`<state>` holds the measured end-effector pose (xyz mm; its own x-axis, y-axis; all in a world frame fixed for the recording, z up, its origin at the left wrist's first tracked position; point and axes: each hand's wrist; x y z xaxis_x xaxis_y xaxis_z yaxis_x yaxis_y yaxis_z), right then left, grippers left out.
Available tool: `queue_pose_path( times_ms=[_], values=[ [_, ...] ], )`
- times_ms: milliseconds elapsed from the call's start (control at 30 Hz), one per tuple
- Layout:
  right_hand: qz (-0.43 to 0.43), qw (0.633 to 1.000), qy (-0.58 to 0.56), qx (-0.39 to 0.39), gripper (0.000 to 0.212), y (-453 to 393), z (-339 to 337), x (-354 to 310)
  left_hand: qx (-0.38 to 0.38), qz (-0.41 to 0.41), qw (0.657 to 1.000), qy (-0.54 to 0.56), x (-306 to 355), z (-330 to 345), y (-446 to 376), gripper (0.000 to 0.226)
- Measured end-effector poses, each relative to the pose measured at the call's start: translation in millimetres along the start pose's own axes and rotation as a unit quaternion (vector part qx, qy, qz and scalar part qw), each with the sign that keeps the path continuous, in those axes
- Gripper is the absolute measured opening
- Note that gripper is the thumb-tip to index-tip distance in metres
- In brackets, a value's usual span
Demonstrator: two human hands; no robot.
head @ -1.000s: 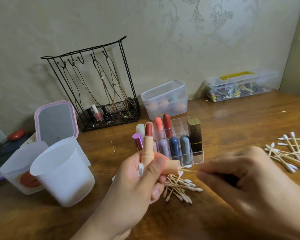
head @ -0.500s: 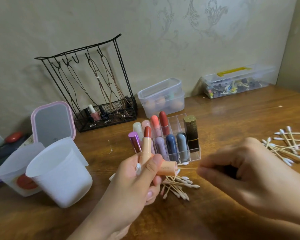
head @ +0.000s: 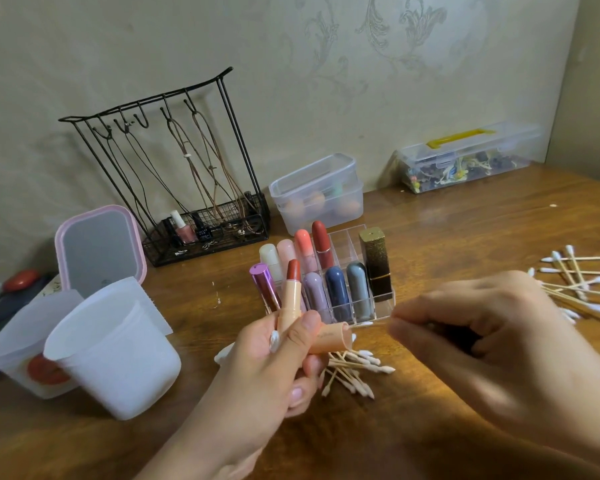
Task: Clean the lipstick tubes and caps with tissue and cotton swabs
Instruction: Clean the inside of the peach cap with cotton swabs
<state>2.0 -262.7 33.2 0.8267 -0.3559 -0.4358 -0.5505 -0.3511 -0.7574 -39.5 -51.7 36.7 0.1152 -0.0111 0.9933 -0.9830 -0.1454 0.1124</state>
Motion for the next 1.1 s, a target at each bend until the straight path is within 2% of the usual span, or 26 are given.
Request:
queue_pose_path(
  times_ms=[67, 133, 200, 333, 433, 533, 600, 767, 900, 1100],
  values=[
    [-0.021, 0.999, -0.029, -0.036, 0.015, -1.0, -0.4, -2.1, 0.009, -0.006, 1.000, -0.001, 0.3, -0.2, 0.3, 0.043],
    [-0.028, 0.994, -0.029, -0.100, 0.022, -2.6, -2.2, -0.8, 0.007, -0.005, 1.000, -0.003, 0.7, -0.8, 0.9, 0.041],
    [-0.016, 0.992, -0.001, -0.121, 0.029, -2.7, -3.1, 5.3, 0.001, -0.012, 1.000, 0.005, 0.8, -1.0, 1.1, 0.040],
    [-0.006, 0.996, 0.084, -0.015, 0.028, 1.2, -0.3, 4.0, -0.003, -0.020, 1.000, 0.001, -0.5, 1.7, 0.7, 0.038],
    [-0.014, 0.998, 0.057, 0.016, 0.021, 5.5, 7.0, -4.8, 0.017, -0.007, 0.999, -0.030, -2.1, 5.1, 1.0, 0.042],
    [-0.032, 0.998, -0.015, -0.054, 0.025, 5.7, 9.6, -4.4, 0.021, -0.003, 0.999, -0.035, -0.9, 6.6, 2.8, 0.049],
    [-0.017, 0.995, -0.013, -0.100, 0.030, 4.2, 9.1, 2.2, 0.013, 0.008, 0.999, -0.040, -0.5, 6.8, 3.3, 0.051],
    [-0.003, 0.999, 0.035, -0.028, 0.026, 5.2, 14.5, 1.5, 0.006, 0.022, 0.998, -0.056, -2.4, 9.6, 5.1, 0.048],
    [-0.014, 0.999, -0.016, -0.048, 0.031, 6.8, 15.6, -2.0, 0.012, 0.037, 0.997, -0.069, -2.0, 9.8, 6.1, 0.050],
    [0.005, 0.999, 0.016, -0.046, 0.024, 4.0, 14.5, 0.5, 0.007, 0.033, 0.998, -0.062, 0.6, 9.0, 7.0, 0.051]
  ],
)
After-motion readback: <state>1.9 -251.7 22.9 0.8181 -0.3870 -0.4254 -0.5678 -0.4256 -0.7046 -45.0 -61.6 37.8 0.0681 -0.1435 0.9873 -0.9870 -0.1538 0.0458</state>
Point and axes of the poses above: each hand's wrist, its own y-axis away from the middle knuckle, its own z-axis out of the palm, x = y × z, and after that the axes turned 9 degrees about x, right-handed
